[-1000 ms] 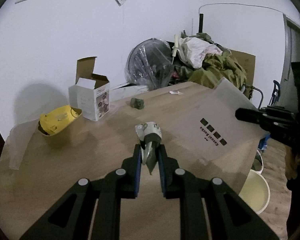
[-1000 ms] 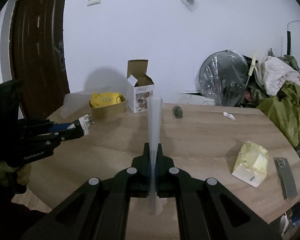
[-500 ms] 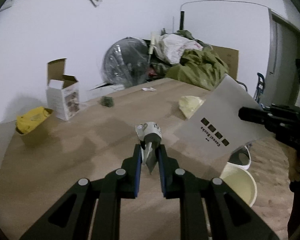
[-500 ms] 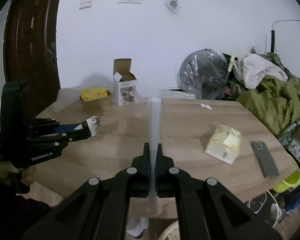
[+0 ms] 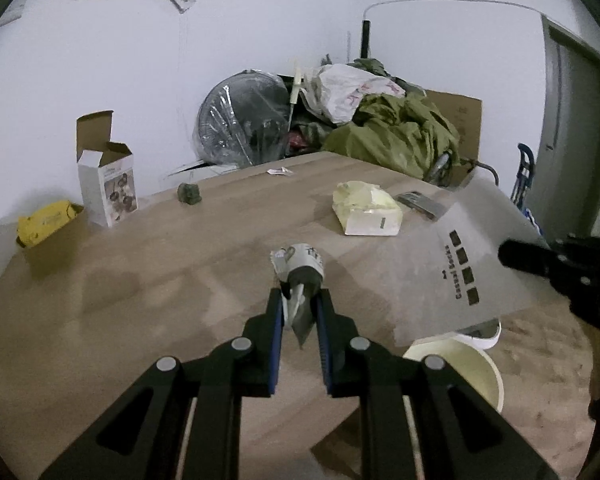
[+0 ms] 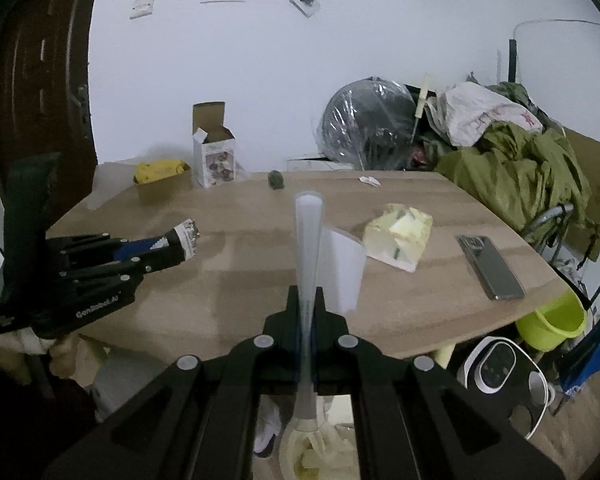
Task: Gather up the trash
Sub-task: 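Carry the wrapper and clear strip with both tools over the cream bucket, then open both tools over the cream bucket, dropping the wrapper and strip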
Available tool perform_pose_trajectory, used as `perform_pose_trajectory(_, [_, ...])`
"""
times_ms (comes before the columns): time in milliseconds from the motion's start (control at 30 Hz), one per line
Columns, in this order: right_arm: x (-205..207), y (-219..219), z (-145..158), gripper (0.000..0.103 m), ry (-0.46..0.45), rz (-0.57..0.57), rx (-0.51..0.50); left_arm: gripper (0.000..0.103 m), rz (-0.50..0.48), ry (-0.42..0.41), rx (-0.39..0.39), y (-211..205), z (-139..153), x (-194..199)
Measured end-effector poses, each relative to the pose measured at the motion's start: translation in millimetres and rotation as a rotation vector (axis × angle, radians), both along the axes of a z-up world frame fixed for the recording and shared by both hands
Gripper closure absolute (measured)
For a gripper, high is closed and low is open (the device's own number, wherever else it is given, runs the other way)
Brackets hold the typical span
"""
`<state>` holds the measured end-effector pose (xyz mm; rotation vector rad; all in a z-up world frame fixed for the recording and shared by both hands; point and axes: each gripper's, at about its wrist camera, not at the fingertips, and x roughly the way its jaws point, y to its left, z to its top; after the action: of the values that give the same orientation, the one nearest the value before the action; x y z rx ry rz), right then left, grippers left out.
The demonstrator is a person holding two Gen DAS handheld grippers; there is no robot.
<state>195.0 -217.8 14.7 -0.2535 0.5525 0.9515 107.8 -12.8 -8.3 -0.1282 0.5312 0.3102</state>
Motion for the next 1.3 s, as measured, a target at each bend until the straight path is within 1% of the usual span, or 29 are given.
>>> perform_pose_trajectory(100, [-0.5, -12.8, -7.0, 0.1, 0.008, -0.012, 0.002, 0.088, 0.015, -0.009, 0.002, -22.1, -7.4, 1.7])
perform_pose_trajectory(233, [-1.5, -24.7, -15.9, 0.1, 0.013, -0.024, -0.004, 0.088, -0.001, 0.007, -0.011, -47.0, -18.6, 8.1])
perform_pose_trajectory(400, [-5.8, -44.5, -21.7, 0.1, 0.016, -0.045, -0.008, 0.088, -0.008, 0.012, -0.009, -66.9, -27.3, 17.4])
perform_pose_trajectory(500, [-7.4, -59.6, -26.4, 0.1, 0.021, -0.066, -0.012, 0.088, -0.003, 0.013, -0.02, -78.4, -34.6, 21.5])
perform_pose_trajectory(600, [-8.0, -72.8, -35.5, 0.1, 0.031, -0.09, -0.019, 0.088, -0.026, 0.029, -0.019, -92.4, -41.7, 26.7])
perform_pose_trajectory(733, [-5.7, -88.2, -55.8, 0.1, 0.062, -0.134, -0.043, 0.088, -0.071, 0.037, -0.007, -110.0, -48.2, 34.6])
perform_pose_trajectory(867, [-0.7, -97.0, -75.1, 0.1, 0.077, -0.16, -0.069, 0.088, -0.079, 0.031, 0.001, -119.8, -54.9, 43.9])
perform_pose_trajectory(967, [2.9, -98.7, -85.9, 0.1, 0.05, -0.143, -0.089, 0.088, -0.043, 0.029, -0.02, -123.1, -62.4, 49.2])
perform_pose_trajectory(1067, [15.0, -100.8, -102.3, 0.1, 0.035, -0.107, -0.127, 0.088, -0.028, -0.004, -0.008, -136.7, -68.7, 49.1])
perform_pose_trajectory(1133, [23.7, -103.8, -112.1, 0.1, 0.043, -0.083, -0.122, 0.088, -0.017, 0.004, 0.004, -147.2, -76.8, 51.5])
perform_pose_trajectory(1233, [34.9, -109.7, -127.6, 0.1, 0.067, -0.033, -0.082, 0.088, 0.016, 0.029, 0.002, -156.7, -90.3, 55.4])
perform_pose_trajectory(1300, [41.5, -108.8, -137.2, 0.1, 0.087, -0.015, -0.074, 0.088, 0.043, 0.048, -0.015, -159.1, -99.1, 60.0])
